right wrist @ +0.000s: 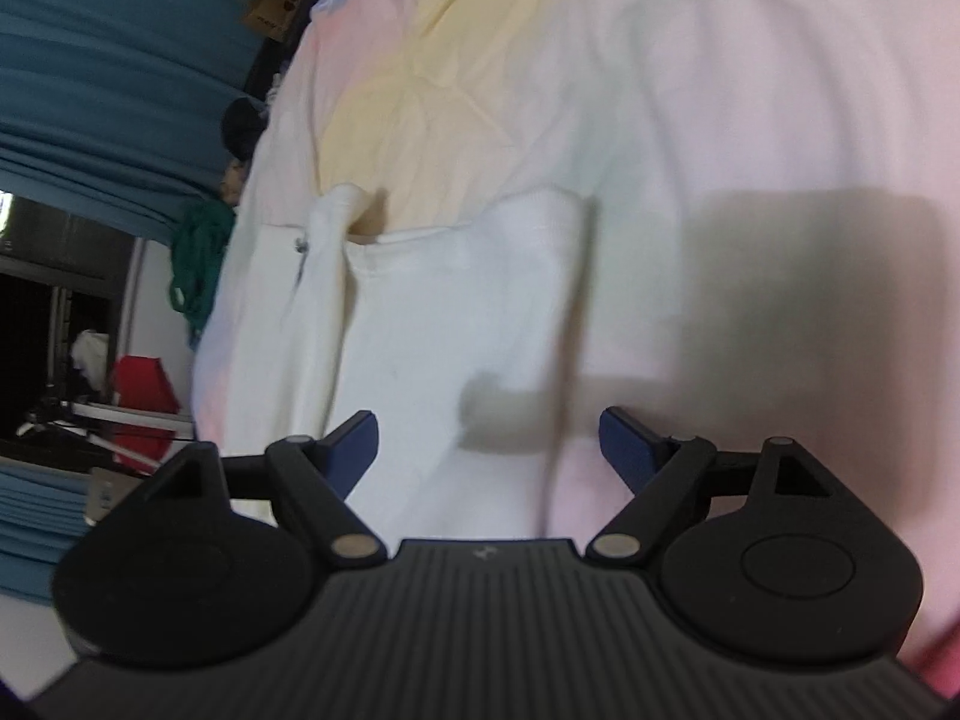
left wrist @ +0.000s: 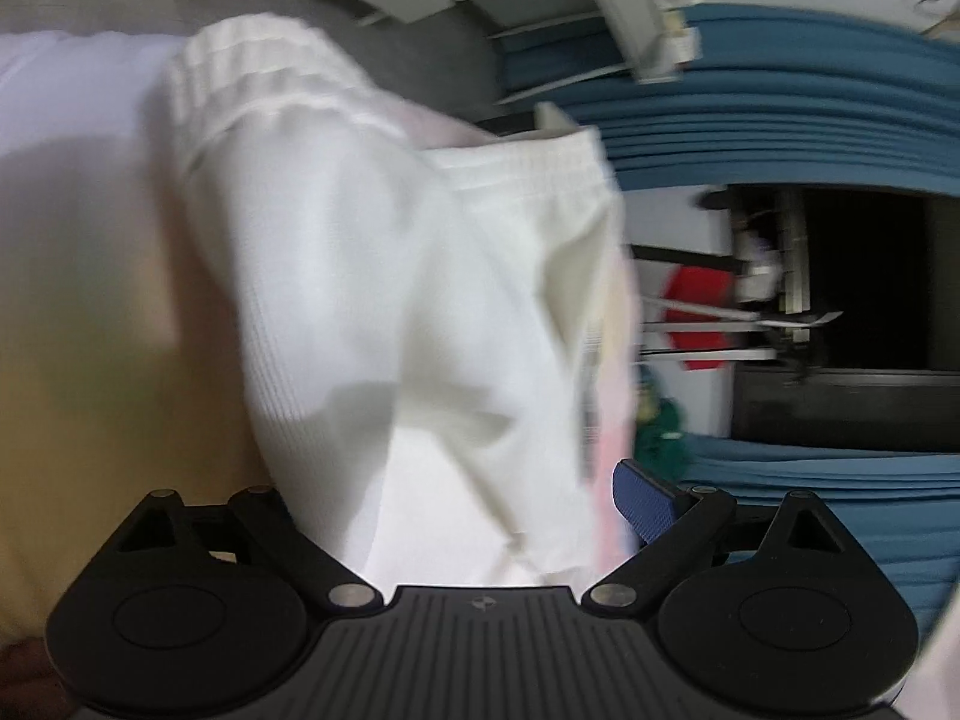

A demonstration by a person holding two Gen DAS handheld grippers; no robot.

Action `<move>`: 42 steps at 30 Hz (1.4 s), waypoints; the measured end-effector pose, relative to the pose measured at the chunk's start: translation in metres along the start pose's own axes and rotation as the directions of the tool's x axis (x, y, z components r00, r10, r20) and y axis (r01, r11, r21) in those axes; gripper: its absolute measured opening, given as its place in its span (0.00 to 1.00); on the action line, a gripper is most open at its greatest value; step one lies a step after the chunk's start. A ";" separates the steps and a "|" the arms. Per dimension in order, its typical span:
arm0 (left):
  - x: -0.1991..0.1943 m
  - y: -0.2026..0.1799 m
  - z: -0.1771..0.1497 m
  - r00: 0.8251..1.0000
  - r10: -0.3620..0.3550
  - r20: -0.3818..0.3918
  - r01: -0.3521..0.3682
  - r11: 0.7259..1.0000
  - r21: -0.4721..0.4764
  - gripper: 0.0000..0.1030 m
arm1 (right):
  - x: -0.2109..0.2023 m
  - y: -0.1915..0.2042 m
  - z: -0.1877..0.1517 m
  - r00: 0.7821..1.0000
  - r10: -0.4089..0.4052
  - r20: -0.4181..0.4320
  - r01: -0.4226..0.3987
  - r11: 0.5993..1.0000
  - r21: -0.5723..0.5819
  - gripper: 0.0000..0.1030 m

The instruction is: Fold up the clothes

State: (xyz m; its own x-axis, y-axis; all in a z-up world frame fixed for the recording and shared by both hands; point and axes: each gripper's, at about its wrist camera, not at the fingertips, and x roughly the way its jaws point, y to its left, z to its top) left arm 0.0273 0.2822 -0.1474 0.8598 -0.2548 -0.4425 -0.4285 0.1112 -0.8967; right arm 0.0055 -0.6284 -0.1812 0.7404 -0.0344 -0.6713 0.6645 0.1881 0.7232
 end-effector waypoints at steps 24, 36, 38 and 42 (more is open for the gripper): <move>-0.010 -0.001 0.002 0.985 0.174 0.016 -0.175 0.982 0.074 0.13 | -0.019 0.050 0.001 0.954 0.046 0.296 0.045 0.954 -0.296 0.05; -0.044 -0.026 -0.006 0.997 0.062 0.053 -0.070 0.985 0.159 0.06 | -0.061 0.032 -0.008 0.925 0.136 0.355 -0.053 0.970 -0.235 0.05; -0.056 -0.034 -0.006 0.997 0.049 0.060 -0.059 0.980 0.190 0.05 | -0.068 0.030 -0.010 0.917 0.145 0.373 -0.061 0.972 -0.228 0.05; -0.077 -0.043 0.000 0.998 0.032 0.056 -0.044 0.973 0.225 0.05 | -0.078 0.028 -0.011 0.893 0.142 0.427 -0.047 0.973 -0.226 0.05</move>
State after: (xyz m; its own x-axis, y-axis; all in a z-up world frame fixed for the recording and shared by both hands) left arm -0.0200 0.2971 -0.0747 0.8600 -0.1970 -0.4708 -0.3921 0.3352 -0.8567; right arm -0.0349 -0.6096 -0.1103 0.7987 -0.4231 -0.4277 0.5892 0.4061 0.6985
